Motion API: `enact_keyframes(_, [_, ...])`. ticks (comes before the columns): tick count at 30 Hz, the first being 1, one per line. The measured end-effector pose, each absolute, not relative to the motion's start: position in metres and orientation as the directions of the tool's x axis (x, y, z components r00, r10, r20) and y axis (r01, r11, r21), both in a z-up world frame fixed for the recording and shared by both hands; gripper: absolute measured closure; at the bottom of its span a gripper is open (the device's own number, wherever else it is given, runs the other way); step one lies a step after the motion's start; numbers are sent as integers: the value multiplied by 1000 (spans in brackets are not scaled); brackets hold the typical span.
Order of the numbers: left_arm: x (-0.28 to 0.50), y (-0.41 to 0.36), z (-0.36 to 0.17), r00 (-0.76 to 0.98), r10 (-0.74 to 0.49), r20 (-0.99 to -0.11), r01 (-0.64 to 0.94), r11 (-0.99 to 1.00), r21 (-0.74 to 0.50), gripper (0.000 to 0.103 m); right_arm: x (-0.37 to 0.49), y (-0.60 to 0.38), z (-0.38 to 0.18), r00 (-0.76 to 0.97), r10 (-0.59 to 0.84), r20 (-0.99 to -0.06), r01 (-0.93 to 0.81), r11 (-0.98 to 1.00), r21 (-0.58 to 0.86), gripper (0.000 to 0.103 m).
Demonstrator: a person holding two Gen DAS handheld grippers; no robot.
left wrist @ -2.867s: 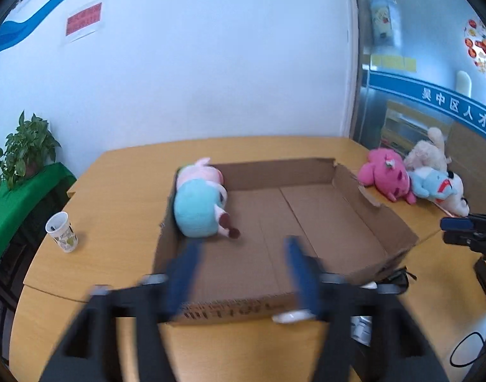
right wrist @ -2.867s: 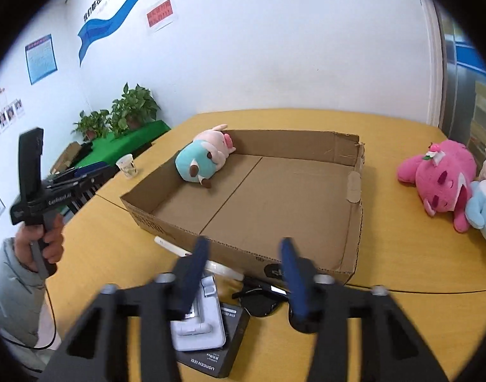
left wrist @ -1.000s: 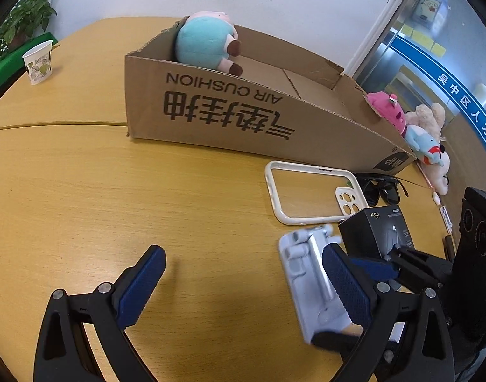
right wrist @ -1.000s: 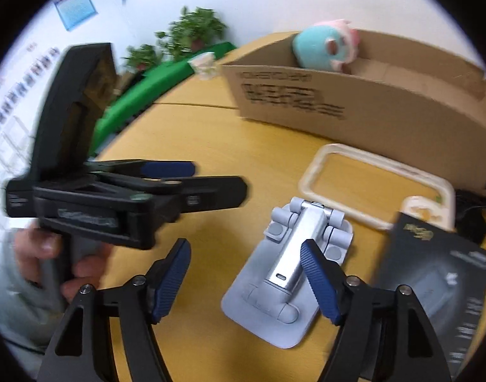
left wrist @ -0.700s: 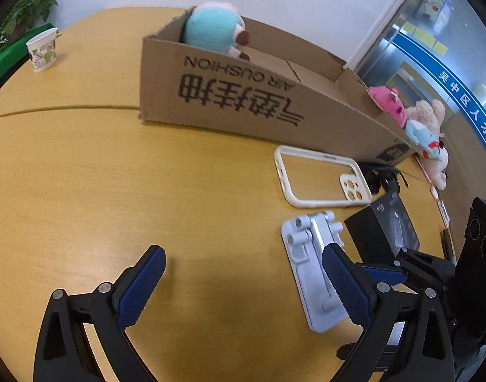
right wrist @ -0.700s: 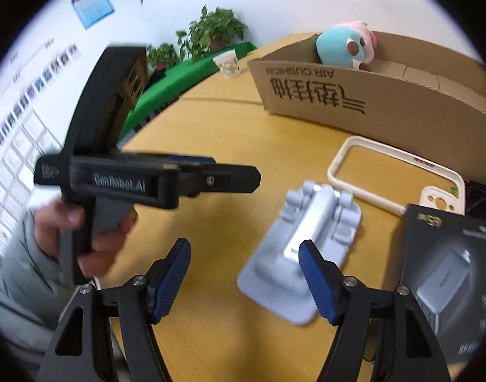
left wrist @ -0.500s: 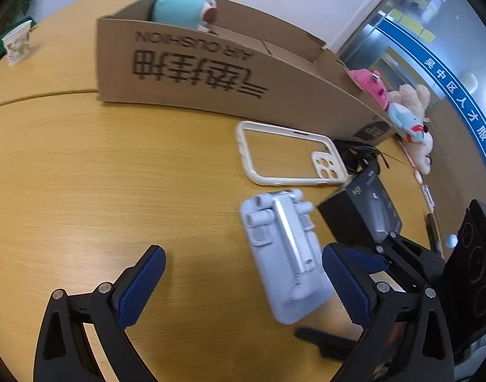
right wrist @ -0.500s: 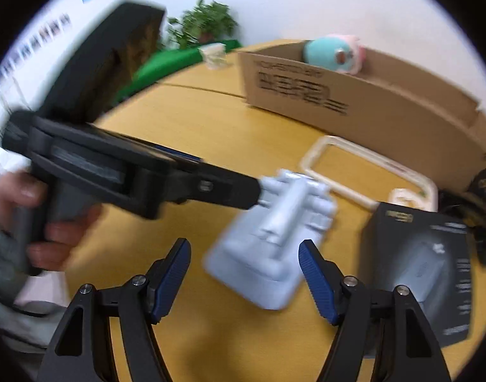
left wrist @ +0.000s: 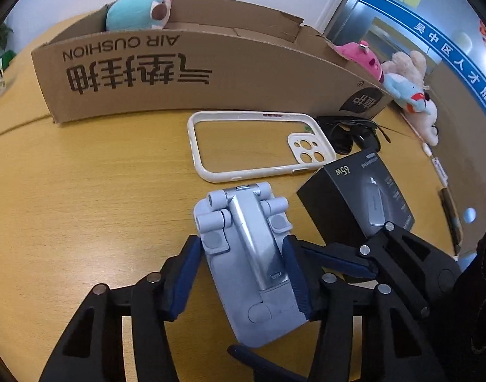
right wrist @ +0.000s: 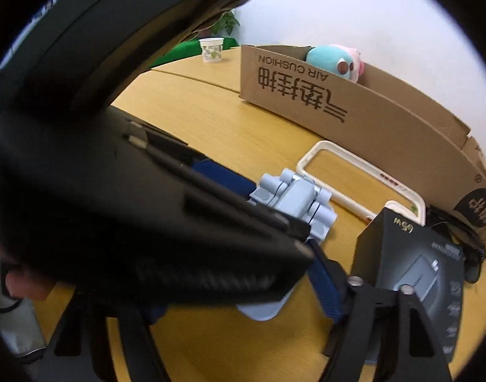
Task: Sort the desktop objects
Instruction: 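Close the left gripper on the phone stand while the right gripper releases it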
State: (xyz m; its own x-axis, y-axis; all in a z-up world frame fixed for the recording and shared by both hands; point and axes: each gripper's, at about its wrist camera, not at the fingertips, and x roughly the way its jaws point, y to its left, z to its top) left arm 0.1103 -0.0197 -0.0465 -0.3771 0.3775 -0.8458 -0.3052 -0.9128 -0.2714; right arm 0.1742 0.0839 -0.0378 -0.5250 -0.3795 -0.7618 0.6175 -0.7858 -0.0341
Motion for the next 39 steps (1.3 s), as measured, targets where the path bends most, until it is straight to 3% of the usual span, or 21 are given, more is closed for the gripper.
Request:
enact_keyframes(10, [111, -22, -46, -374, 387, -843, -283, -913, -293, 55, 180, 88, -33, -526, -366, -768, 591, -807, -20, 33])
enact_keyframes(13, [112, -22, -46, -371, 385, -845, -282, -914, -293, 55, 182, 92, -31, -534, -339, -774, 564, -826, -28, 24])
enact_keyframes(19, [114, -37, -46, -376, 377, -847, -248, -921, -300, 55, 181, 93, -30, -524, -320, -789, 525, -851, -4, 20])
enact_keyframes(22, [114, -42, -46, -374, 397, -838, -230, -915, -331, 57, 184, 82, -30, -509, -338, -792, 541, -841, 11, 13])
enact_keyframes(26, [114, -51, -48, -374, 427, -823, -200, -904, -379, 59, 187, 76, -32, -526, -374, -764, 569, -822, 10, 15])
enact_keyframes(33, [112, -54, -49, -355, 448, -821, -188, -894, -406, 59, 185, 66, -32, -522, -378, -764, 588, -809, -1, 30])
enact_keyframes(39, [108, -60, -50, -339, 476, -812, -163, -879, -448, 60, 187, 76, -35, -512, -348, -785, 568, -823, -6, 22])
